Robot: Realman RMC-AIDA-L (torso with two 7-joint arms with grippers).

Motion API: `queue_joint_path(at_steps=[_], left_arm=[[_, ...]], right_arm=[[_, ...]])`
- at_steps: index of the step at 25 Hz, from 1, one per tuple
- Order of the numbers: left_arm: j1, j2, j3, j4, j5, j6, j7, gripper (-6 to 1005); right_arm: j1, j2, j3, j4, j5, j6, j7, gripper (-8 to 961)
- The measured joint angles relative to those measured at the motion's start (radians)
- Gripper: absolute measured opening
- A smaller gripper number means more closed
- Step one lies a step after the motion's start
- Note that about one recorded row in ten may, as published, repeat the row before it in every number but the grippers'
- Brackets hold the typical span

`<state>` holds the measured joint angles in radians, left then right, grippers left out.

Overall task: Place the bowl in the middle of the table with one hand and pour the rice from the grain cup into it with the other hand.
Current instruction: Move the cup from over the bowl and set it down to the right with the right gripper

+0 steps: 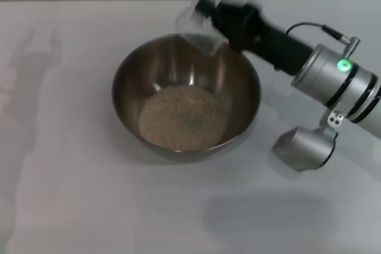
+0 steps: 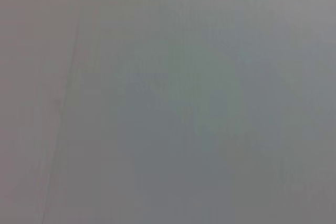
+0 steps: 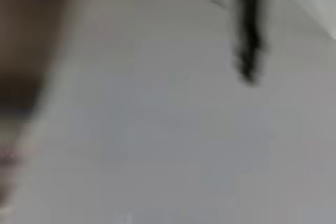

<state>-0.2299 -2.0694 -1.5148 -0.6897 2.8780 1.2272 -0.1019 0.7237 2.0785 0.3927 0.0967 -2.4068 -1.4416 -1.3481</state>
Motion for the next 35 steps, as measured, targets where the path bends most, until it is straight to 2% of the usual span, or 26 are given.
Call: queue_joint_path(at_steps=[2,3,8,11,12,14,17,22,35], left_arm=[[-0.001,0.000,0.000,0.001,0.000,0.001,0.002,452],[-0.001,0.000,0.000,0.001,0.000,0.003,0.003,454],[-0.002,0.001,-0.001,0.004,0.000,0.005,0.003,463],[-0.004,0.002,-0.003,0.010,0.001,0.008,0.003,468],[-0.004,0.002,-0.003,0.012,0.001,0.010,0.003,470],[-0.004,0.002,0.000,0.015,0.002,0.015,0.002,474],[-0.003,0.002,0.002,0.015,0.005,0.018,0.004,479],[-0.001,0.002,0.002,0.019,0.006,0.027,0.002,488],[0.010,0.002,0.004,0.029,0.008,0.050,-0.002,511]], right_arm=[[-0.045,0.001,0.071,0.098,0.097,-0.030,0.197,14],[-0.045,0.001,0.071,0.098,0.097,-0.030,0.197,14],[-0.137,0.006,0.170,0.274,0.320,0.003,0.547,14],[-0.175,0.005,0.181,0.336,0.440,0.080,0.685,15],[-0.184,0.006,0.184,0.352,0.499,0.156,0.743,15],[-0.185,0.007,0.184,0.355,0.520,0.190,0.768,15],[-0.186,0.007,0.185,0.358,0.573,0.332,0.851,15],[-0.186,0.007,0.185,0.359,0.575,0.443,0.898,15],[-0.179,0.007,0.186,0.331,0.575,0.606,1.032,15]])
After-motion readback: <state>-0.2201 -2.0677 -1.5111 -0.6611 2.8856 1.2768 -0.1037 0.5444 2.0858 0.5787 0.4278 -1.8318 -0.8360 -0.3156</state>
